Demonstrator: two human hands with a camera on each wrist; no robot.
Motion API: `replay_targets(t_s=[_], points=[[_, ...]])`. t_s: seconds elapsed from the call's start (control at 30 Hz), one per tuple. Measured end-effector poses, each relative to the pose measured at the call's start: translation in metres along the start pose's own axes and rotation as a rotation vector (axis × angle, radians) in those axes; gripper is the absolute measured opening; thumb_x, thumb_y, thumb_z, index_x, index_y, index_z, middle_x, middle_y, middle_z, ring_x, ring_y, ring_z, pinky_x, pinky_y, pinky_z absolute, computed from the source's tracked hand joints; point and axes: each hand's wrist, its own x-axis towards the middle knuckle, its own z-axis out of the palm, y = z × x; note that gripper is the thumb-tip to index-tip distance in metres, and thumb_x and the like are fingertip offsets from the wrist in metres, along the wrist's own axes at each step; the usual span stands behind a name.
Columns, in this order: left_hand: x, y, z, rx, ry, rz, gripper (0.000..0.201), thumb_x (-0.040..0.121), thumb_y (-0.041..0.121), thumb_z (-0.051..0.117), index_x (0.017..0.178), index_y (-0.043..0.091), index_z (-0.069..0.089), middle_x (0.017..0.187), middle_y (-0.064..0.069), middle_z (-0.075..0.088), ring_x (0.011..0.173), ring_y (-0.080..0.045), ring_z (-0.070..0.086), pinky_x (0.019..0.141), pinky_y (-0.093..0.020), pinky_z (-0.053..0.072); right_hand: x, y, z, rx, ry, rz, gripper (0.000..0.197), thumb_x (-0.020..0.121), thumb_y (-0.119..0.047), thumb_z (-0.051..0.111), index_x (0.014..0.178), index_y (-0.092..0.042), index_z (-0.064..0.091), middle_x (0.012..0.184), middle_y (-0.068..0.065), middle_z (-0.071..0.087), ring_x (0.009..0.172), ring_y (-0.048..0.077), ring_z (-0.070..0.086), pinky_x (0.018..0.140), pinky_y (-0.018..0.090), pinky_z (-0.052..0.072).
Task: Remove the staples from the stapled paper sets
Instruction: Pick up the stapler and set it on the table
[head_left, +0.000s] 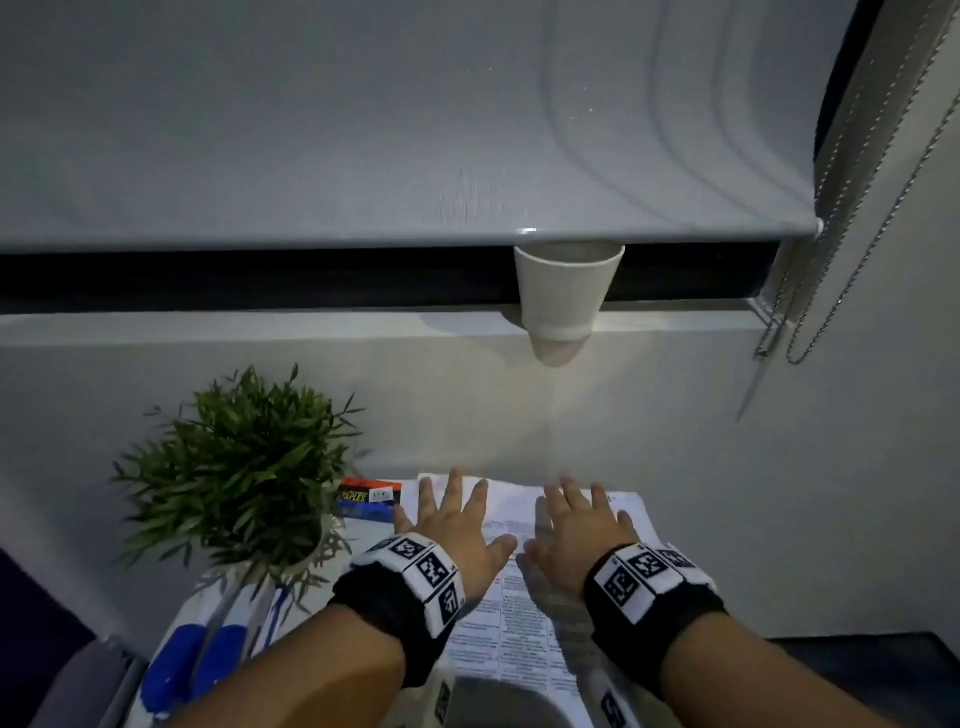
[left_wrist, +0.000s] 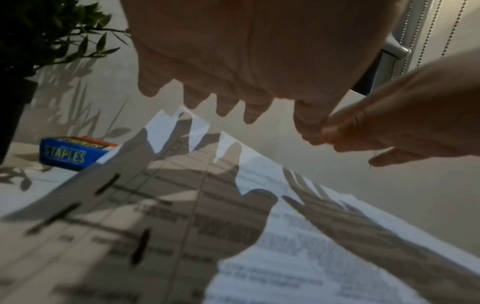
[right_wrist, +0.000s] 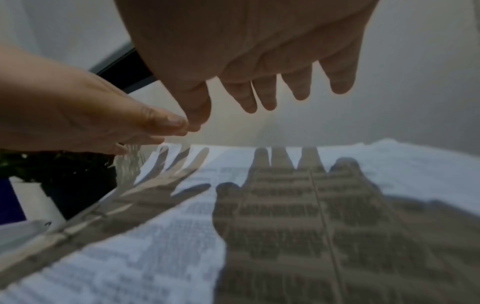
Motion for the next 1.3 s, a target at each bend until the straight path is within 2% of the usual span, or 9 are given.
replay_targets(t_s=[0.1,0.23,0.33,0.4,0.5,0.6,1.07,1.2,1.3], points=[[-0.001,-0.008,0.015,0.131,-0.078,0.023,0.078,0.088,0.064,0.032,0.15,0.027,0.001,0.157,-0.002,-0.013,0.144,-0.029,-0.008,0.114,-0.054,0.003,-0.005,-0.001,0.025,-0.054,-0.065,-0.009,0.074,0.088,-0.054,0.043,0.148,-0.02,0.016,0.157,0.002,0.012,0.143,0.031,0.013,0.112,0.05,0.021],[-0.02,-0.01,0.028,0.199,-0.11,0.1,0.074,0.082,0.066,0.04,0.141,0.024,0.027,0.155,-0.003,0.014,0.139,-0.029,0.02,0.106,-0.048,0.026,-0.015,-0.001,0.039,-0.015,-0.132,-0.05,0.054,0.078,-0.055,0.047,0.121,-0.024,0.046,0.128,0.002,0.044,0.121,0.029,0.045,0.099,0.049,0.041],[-0.038,-0.011,0.035,0.245,-0.045,0.13,0.068,0.079,0.063,0.051,0.13,0.019,0.041,0.139,-0.007,0.035,0.125,-0.03,0.036,0.094,-0.042,0.037,-0.022,0.001,0.043,-0.053,-0.079,-0.078,0.031,0.07,-0.053,0.053,0.091,-0.031,0.048,0.099,-0.005,0.049,0.101,0.024,0.055,0.089,0.044,0.047],[-0.048,-0.014,0.043,0.252,-0.032,0.149,0.072,0.079,0.06,0.056,0.135,0.019,0.037,0.141,-0.008,0.032,0.127,-0.031,0.035,0.098,-0.041,0.036,-0.028,-0.002,0.05,-0.076,-0.093,-0.09,0.035,0.066,-0.054,0.057,0.093,-0.032,0.051,0.094,-0.005,0.047,0.095,0.025,0.055,0.086,0.044,0.049],[-0.056,-0.021,0.054,0.263,-0.022,0.173,0.076,0.084,0.057,0.053,0.143,0.016,0.027,0.147,-0.01,0.024,0.133,-0.033,0.027,0.106,-0.042,0.028,-0.035,-0.007,0.059,-0.098,-0.127,-0.09,0.051,0.072,-0.055,0.062,0.117,-0.034,0.049,0.105,0.001,0.045,0.109,0.032,0.051,0.092,0.048,0.045],[-0.054,-0.028,0.064,0.274,-0.049,0.13,0.085,0.086,0.059,0.049,0.149,0.016,0.012,0.157,-0.011,0.003,0.141,-0.036,0.011,0.113,-0.045,0.021,-0.04,-0.007,0.063,-0.117,-0.152,-0.076,0.069,0.079,-0.059,0.06,0.138,-0.036,0.033,0.139,0.007,0.036,0.128,0.038,0.037,0.104,0.052,0.036],[-0.047,-0.033,0.076,0.245,-0.059,0.116,0.083,0.089,0.057,0.046,0.15,0.015,0.008,0.158,-0.011,-0.003,0.143,-0.036,0.003,0.115,-0.049,0.016,-0.038,-0.006,0.061,-0.18,-0.204,-0.099,0.072,0.088,-0.056,0.053,0.147,-0.029,0.022,0.153,0.009,0.024,0.134,0.037,0.034,0.109,0.051,0.031],[-0.05,-0.033,0.067,0.26,-0.044,0.138,0.078,0.087,0.06,0.048,0.145,0.013,0.025,0.154,-0.011,0.015,0.138,-0.032,0.024,0.109,-0.045,0.03,-0.036,-0.004,0.064,-0.183,-0.184,-0.105,0.072,0.089,-0.055,0.053,0.148,-0.029,0.022,0.155,0.009,0.021,0.136,0.036,0.032,0.11,0.049,0.03],[-0.052,-0.038,0.053,0.22,0.04,0.058,0.072,0.077,0.063,0.06,0.125,0.01,0.05,0.129,-0.01,0.043,0.112,-0.026,0.052,0.087,-0.033,0.045,-0.036,-0.003,0.064,-0.178,-0.177,-0.107,0.076,0.089,-0.056,0.053,0.15,-0.033,0.016,0.159,0.007,0.008,0.14,0.034,0.026,0.112,0.046,0.028]])
